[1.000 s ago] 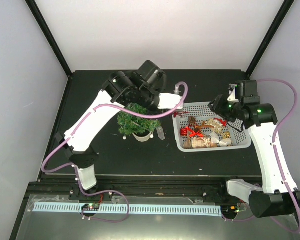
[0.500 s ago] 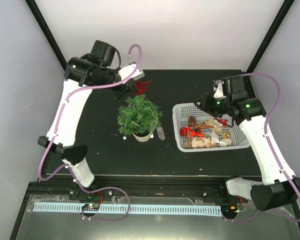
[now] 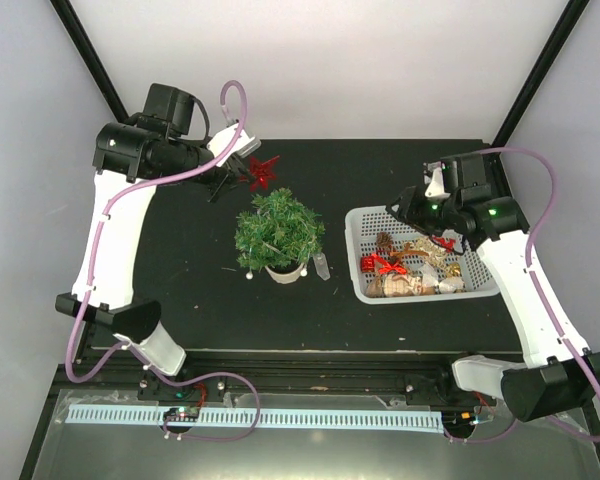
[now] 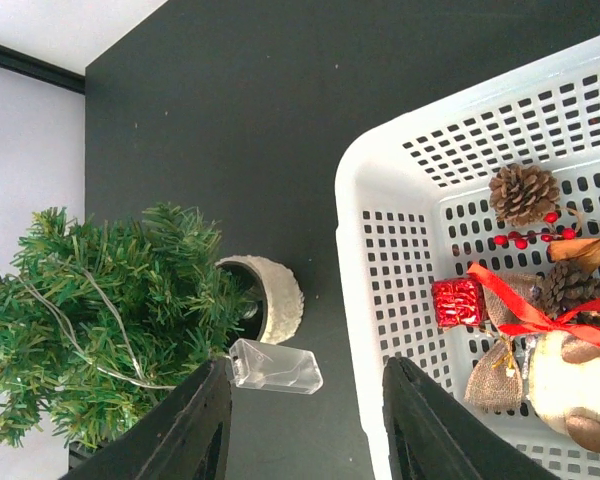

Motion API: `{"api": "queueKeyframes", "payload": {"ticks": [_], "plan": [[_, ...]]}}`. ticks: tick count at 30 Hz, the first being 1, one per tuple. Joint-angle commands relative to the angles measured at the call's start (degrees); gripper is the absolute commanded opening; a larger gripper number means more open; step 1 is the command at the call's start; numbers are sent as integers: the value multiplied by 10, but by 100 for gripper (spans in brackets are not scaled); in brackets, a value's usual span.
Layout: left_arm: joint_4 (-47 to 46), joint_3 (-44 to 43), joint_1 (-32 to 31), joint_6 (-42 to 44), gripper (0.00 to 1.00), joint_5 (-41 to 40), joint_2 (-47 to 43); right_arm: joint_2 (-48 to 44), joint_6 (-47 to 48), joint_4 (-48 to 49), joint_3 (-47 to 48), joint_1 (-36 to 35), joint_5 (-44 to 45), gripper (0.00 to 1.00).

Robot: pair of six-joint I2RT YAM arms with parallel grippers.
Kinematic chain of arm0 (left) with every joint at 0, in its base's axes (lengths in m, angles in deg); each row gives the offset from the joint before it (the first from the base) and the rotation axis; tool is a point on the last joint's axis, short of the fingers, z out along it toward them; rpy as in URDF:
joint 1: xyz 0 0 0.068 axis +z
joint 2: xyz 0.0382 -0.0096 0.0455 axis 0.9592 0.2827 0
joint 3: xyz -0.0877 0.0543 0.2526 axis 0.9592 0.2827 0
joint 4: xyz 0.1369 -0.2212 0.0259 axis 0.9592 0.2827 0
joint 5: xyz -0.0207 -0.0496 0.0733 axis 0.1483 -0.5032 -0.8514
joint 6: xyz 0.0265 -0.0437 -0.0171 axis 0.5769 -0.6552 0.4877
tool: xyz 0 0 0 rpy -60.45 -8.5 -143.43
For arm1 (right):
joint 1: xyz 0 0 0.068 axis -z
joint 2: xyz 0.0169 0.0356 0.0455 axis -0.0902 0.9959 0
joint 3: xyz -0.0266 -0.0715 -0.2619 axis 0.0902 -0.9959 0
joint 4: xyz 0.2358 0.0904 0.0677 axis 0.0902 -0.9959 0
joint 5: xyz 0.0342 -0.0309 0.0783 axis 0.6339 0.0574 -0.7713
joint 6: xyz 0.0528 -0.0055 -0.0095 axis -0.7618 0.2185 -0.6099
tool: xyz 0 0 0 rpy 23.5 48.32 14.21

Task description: Decorate the small christmas tree

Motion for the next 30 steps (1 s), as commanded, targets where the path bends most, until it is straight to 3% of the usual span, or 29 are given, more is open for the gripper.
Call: {"api": "queueKeyframes", "payload": {"ticks": [1, 30], "plan": [[12, 4, -1, -10, 2, 33, -3, -3, 6, 22, -15, -2, -15, 44], [10, 21, -27, -1, 2, 5, 23, -4, 7, 27, -40, -2, -20, 44]]}}
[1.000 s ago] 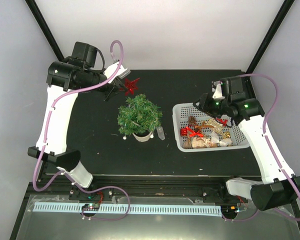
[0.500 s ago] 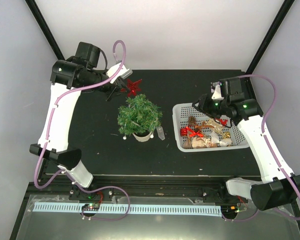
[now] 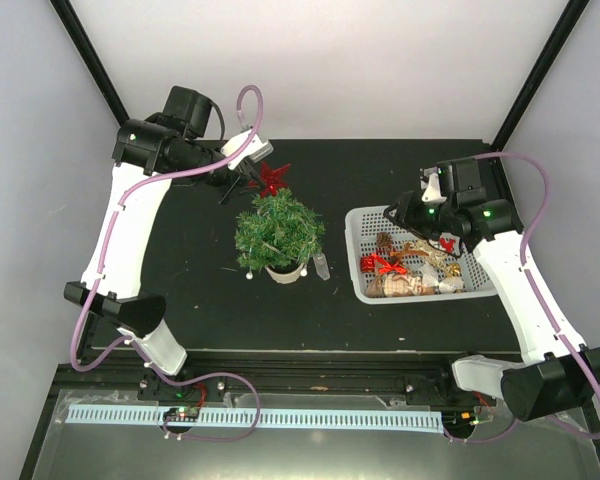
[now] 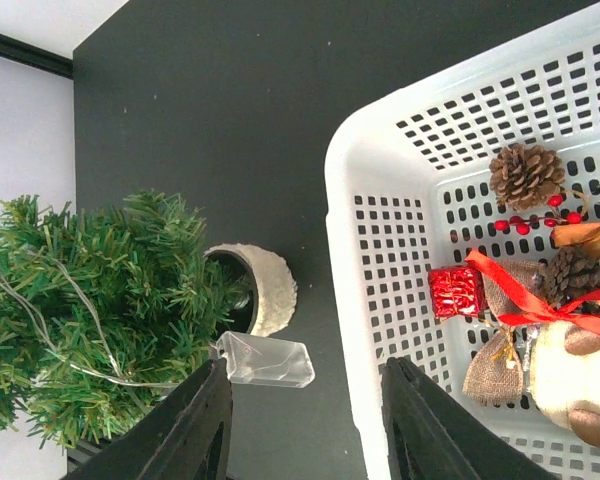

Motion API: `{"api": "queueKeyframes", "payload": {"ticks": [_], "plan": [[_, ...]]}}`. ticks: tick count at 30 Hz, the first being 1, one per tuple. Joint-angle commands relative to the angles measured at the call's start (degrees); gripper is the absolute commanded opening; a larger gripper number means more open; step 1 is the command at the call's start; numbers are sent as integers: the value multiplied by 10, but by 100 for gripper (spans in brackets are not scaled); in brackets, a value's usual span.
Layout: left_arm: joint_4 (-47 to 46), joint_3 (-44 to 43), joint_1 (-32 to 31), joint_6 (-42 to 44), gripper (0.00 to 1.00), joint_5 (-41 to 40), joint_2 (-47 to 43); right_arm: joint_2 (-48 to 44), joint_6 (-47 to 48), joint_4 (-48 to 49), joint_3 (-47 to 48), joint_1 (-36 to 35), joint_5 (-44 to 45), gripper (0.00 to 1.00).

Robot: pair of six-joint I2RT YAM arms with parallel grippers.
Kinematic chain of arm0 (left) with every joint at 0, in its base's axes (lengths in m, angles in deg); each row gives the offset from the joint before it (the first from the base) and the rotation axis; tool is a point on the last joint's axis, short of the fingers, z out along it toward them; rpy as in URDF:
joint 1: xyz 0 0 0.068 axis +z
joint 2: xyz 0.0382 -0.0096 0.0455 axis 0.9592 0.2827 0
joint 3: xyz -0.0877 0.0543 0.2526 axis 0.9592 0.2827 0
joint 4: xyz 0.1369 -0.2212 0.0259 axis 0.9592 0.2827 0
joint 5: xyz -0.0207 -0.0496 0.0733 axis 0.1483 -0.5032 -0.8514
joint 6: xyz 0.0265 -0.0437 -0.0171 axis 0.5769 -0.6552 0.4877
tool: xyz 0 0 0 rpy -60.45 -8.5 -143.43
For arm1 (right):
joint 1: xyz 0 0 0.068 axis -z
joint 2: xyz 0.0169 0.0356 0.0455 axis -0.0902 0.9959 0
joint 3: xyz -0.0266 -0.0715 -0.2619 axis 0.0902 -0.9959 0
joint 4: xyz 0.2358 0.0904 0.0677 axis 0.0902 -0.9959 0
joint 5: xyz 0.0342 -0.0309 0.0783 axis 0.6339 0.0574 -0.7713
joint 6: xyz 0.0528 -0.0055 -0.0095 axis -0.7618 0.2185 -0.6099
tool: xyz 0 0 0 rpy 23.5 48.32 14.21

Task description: Decorate the small christmas tree

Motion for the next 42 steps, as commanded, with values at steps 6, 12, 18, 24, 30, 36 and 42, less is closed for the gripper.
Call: {"api": "queueKeyframes", "payload": {"ticks": [6, 12, 18, 24, 30, 36, 42], "plan": [[10, 14, -3, 1, 2, -15, -8, -9, 4, 13, -14, -2, -12, 44], [9, 24, -4, 4, 1, -30, -9, -14, 2, 13, -17, -2, -15, 44], [6, 11, -4, 1, 2, -22, -14, -18, 1, 14, -26, -2, -16, 44], [4, -4, -4, -2, 2, -27, -14, -16, 1, 14, -21, -2, -17, 44], [1, -23, -4, -3, 2, -38, -14, -9, 2, 15, -15, -3, -20, 44], [-3, -23, -3, -4, 2, -41, -13, -4, 2, 16, -15, -2, -21, 44], [4, -21, -4, -2, 1, -31, -8, -3, 3, 18, -21, -2, -22, 44]]}}
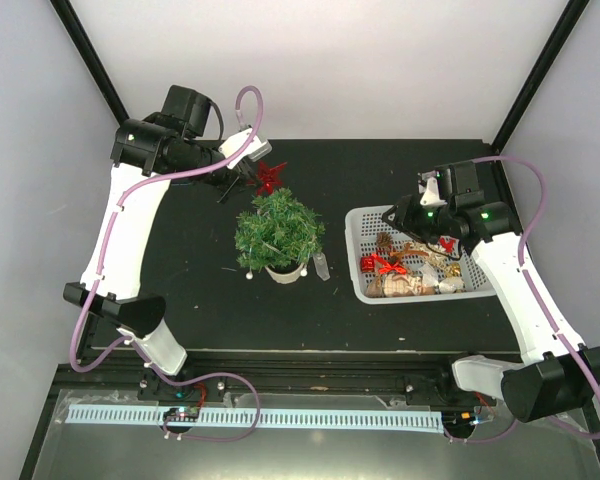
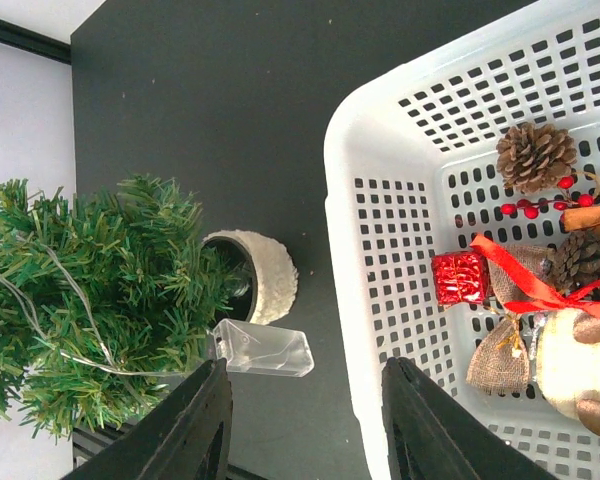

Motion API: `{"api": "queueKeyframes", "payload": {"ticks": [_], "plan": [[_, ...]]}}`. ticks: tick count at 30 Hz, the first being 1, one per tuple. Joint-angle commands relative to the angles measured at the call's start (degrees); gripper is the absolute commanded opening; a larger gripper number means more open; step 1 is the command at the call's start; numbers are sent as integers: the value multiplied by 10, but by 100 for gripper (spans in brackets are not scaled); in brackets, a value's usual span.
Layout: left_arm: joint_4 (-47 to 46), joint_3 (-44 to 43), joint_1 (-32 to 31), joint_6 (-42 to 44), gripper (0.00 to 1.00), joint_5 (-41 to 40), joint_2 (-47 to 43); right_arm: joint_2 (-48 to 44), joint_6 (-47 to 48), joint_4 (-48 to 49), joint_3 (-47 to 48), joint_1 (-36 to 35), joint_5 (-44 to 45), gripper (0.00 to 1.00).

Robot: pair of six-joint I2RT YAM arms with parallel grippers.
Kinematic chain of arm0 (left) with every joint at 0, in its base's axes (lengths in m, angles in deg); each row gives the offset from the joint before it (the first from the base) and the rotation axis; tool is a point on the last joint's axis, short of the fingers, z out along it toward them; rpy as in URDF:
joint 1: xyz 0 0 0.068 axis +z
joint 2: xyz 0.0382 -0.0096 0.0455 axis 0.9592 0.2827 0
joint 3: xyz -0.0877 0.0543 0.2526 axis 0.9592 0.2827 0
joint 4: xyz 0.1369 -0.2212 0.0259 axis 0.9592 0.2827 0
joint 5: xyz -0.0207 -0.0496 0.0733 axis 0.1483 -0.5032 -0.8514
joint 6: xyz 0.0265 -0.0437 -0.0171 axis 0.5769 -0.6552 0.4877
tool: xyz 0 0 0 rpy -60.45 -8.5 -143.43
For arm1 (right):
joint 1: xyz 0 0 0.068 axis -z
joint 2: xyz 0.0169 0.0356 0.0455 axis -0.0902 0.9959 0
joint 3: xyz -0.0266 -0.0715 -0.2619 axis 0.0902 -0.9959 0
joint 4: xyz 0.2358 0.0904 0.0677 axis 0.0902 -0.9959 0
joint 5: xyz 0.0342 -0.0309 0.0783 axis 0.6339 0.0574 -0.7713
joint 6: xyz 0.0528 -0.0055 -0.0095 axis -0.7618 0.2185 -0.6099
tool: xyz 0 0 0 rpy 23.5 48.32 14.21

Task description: Decorate the small christmas tree

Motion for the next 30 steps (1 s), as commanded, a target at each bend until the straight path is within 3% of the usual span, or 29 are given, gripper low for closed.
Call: {"api": "queueKeyframes", "payload": {"ticks": [1, 30], "plan": [[6, -17, -3, -2, 2, 5, -6, 0, 3, 14, 1, -2, -8, 44], [11, 23, -9, 12, 2, 26, 7, -4, 7, 15, -9, -2, -6, 44]]}}
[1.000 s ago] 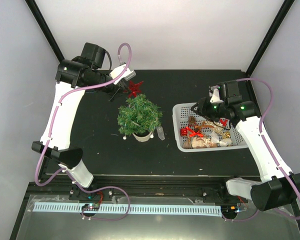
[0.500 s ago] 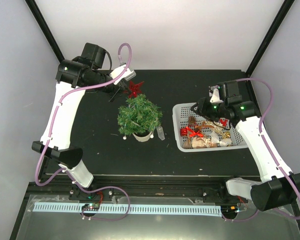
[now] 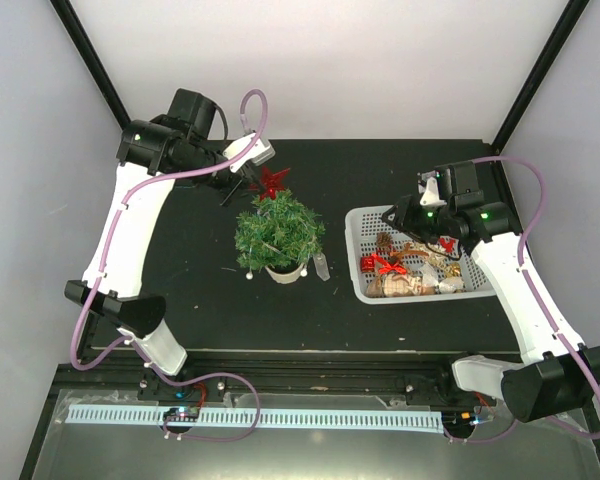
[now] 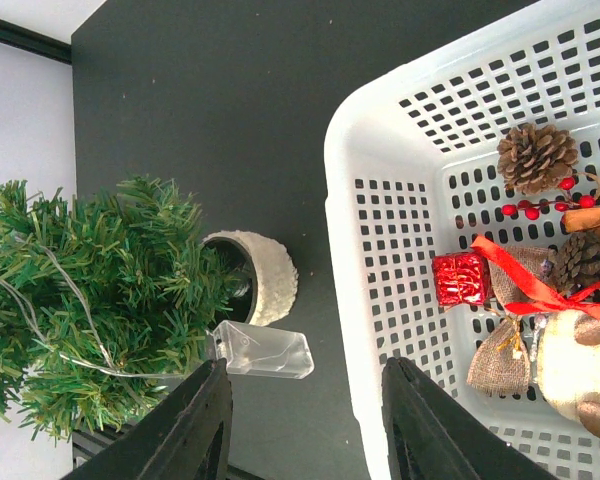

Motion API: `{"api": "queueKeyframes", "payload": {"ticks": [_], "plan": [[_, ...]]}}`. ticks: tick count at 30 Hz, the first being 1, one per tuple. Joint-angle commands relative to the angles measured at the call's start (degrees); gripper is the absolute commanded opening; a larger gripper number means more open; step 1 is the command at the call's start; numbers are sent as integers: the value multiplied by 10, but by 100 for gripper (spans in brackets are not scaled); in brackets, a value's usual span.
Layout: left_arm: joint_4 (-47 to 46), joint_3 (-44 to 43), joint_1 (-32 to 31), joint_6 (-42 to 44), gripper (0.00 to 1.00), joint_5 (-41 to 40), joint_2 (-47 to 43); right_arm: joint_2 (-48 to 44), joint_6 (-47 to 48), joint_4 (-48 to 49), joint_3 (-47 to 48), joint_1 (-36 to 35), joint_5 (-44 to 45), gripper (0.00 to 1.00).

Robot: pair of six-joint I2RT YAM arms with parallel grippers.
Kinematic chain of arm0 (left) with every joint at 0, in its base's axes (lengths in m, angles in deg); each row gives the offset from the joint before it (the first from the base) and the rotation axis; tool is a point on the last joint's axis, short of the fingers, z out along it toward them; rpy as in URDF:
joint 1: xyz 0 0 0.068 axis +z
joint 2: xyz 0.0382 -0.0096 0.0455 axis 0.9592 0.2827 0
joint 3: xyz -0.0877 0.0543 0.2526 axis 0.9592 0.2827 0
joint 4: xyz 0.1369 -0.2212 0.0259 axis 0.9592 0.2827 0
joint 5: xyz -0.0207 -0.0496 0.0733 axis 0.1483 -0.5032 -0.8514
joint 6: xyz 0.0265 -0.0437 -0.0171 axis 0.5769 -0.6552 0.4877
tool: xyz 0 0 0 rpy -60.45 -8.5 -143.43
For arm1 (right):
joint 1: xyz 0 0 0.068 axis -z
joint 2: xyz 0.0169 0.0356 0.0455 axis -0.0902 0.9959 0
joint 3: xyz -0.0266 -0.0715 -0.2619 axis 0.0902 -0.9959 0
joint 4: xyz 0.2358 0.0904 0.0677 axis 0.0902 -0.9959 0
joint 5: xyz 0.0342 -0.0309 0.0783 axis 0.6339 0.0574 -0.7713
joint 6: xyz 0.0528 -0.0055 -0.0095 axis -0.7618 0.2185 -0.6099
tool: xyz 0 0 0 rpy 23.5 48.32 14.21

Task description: Decorate the small christmas tree

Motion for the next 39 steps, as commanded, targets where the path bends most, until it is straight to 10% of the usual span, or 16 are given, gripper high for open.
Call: {"api": "queueKeyframes", "payload": {"ticks": [1, 39], "plan": [[10, 2, -6, 12, 2, 12, 7, -4, 7, 11, -7, -2, -5, 44], [-26, 23, -37, 41, 7, -100, -15, -18, 6, 9, -17, -2, -6, 44]]}}
